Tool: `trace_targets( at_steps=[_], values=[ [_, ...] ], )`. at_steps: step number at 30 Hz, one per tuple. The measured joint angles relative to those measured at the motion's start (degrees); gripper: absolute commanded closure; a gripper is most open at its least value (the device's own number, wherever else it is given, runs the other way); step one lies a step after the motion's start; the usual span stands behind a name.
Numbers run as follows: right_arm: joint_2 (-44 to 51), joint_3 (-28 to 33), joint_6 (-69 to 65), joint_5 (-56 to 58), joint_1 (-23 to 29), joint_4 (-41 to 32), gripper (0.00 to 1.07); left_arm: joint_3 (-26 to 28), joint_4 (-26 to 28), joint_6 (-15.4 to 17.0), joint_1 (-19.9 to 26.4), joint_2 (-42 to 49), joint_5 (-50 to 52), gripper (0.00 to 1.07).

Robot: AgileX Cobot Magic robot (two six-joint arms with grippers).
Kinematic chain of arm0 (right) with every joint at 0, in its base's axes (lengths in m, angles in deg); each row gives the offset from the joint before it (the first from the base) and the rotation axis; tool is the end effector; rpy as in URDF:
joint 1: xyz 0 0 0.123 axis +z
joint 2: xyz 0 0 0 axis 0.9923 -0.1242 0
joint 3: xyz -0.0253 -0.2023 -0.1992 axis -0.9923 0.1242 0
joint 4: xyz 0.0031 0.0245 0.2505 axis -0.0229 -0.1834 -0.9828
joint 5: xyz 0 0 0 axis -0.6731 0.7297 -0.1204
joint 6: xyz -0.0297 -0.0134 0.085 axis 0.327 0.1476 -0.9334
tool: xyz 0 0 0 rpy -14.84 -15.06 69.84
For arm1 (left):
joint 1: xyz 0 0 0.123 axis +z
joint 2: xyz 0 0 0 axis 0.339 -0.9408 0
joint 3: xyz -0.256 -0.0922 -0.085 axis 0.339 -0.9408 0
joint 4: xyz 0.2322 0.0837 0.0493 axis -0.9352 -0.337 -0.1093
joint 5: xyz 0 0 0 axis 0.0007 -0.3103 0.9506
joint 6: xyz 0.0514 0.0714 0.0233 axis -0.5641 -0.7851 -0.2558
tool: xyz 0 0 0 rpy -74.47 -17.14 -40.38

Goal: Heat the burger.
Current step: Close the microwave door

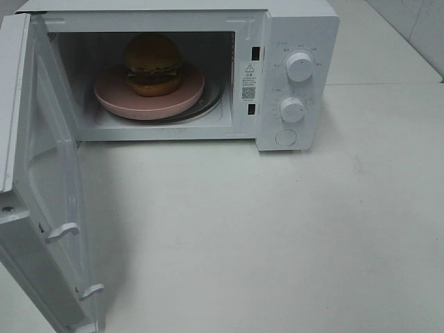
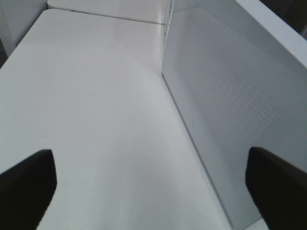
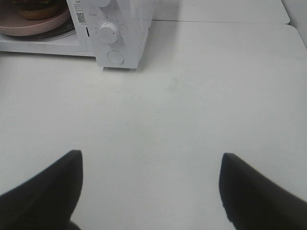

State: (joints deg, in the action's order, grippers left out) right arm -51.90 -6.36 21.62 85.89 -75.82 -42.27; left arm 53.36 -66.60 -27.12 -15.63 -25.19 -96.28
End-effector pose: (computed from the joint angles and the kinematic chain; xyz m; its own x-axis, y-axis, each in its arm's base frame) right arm -0.0036 0.0016 0.2812 -0.4120 0.0053 -0.9112 -0.1213 0.9908 0.0606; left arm -0.0066 -0.0094 0.2810 -0.4491 -0.1055 -0.8872 -0.0181 0.9939 -0.1091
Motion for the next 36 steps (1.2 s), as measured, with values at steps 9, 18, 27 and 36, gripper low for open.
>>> trace_targets(
  at_steps=[9, 18, 27, 36],
  values=[
    [0.00, 0.00, 0.00, 0.00, 0.00, 0.00, 0.32, 0.00, 0.00, 0.00, 0.00, 0.00, 0.00, 0.04],
    [0.00, 0.00, 0.00, 0.00, 0.00, -0.06, 0.32, 0.00, 0.00, 0.00, 0.00, 0.00, 0.00, 0.04],
    [0.00, 0.00, 0.06, 0.00, 0.00, -0.06, 0.32, 0.00, 0.00, 0.00, 0.00, 0.00, 0.00, 0.04],
    [0.00, 0.00, 0.06, 0.00, 0.00, -0.06, 0.32, 0.00, 0.00, 0.00, 0.00, 0.00, 0.00, 0.04]
  ],
)
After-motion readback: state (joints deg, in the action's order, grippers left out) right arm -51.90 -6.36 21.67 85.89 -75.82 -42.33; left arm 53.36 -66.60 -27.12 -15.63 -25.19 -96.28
